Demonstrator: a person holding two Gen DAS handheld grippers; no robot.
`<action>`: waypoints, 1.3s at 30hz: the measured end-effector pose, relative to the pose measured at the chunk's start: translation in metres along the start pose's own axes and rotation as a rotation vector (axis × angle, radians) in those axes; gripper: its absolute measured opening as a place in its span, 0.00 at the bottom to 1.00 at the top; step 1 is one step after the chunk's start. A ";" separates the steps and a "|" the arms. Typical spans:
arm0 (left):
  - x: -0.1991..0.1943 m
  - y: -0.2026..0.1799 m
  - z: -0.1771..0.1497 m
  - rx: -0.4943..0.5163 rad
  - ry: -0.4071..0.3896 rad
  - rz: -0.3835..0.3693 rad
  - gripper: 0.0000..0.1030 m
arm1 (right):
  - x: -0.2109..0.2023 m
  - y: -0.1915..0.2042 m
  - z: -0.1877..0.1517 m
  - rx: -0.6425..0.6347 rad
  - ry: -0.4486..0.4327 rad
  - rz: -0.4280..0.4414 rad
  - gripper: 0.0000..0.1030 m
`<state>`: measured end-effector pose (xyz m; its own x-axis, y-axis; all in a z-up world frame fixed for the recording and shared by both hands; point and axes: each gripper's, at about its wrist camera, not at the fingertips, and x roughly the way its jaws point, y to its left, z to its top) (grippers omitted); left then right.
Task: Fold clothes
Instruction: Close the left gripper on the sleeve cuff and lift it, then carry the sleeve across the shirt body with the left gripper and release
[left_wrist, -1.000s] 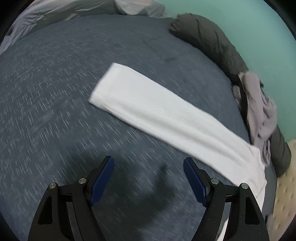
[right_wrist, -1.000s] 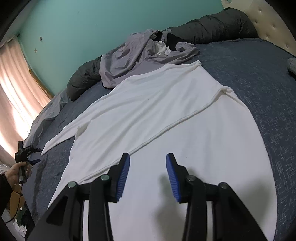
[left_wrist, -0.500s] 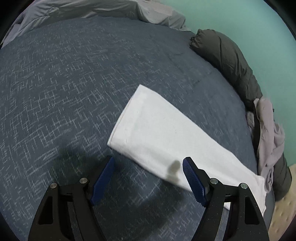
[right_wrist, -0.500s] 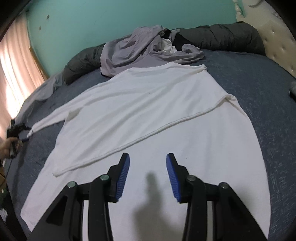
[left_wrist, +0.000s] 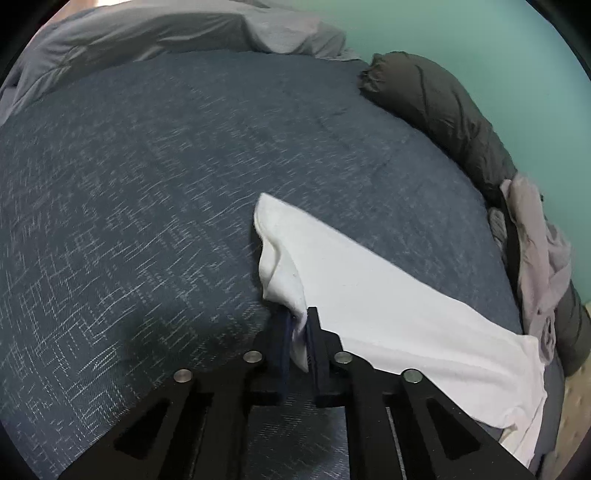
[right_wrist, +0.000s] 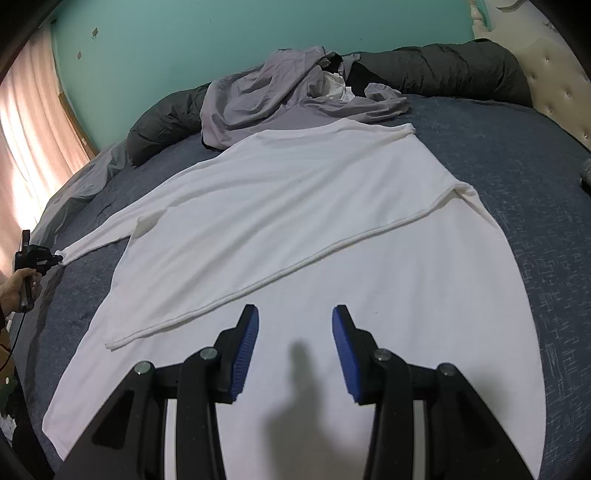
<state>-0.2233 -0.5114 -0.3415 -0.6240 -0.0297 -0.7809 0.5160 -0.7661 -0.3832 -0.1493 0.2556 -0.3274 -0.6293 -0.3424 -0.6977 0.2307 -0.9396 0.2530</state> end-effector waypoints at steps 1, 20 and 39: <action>-0.002 -0.004 0.001 0.008 -0.003 -0.009 0.07 | -0.001 -0.001 0.000 0.004 -0.002 0.001 0.41; -0.107 -0.256 -0.014 0.307 -0.091 -0.331 0.06 | -0.029 -0.033 0.013 0.068 -0.039 0.035 0.41; -0.147 -0.496 -0.287 0.863 0.189 -0.548 0.06 | -0.060 -0.110 0.013 0.280 -0.049 0.066 0.48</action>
<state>-0.2195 0.0567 -0.1784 -0.5058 0.5052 -0.6993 -0.4528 -0.8454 -0.2833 -0.1460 0.3794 -0.3045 -0.6563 -0.3964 -0.6420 0.0628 -0.8766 0.4770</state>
